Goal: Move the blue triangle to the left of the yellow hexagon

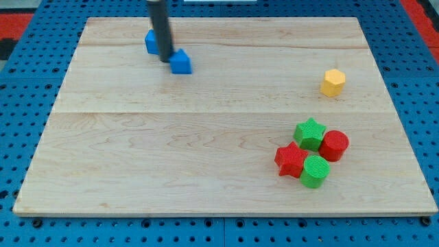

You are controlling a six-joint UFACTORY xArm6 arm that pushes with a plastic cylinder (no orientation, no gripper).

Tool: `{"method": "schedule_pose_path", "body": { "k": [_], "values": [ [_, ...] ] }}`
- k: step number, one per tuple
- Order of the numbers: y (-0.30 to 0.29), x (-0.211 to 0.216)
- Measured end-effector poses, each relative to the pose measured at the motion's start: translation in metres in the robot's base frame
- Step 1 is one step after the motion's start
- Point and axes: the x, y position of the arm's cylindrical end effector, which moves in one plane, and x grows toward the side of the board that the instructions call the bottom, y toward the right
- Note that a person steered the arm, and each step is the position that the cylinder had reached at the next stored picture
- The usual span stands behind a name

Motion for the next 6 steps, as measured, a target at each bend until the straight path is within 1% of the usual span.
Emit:
{"method": "schedule_pose_path", "body": {
  "k": [1,2,4,5,6],
  "values": [
    [0.031,0.036],
    [0.076,0.034],
    [0.204,0.034],
    [0.118,0.035],
    [-0.012,0.035]
  ]
}}
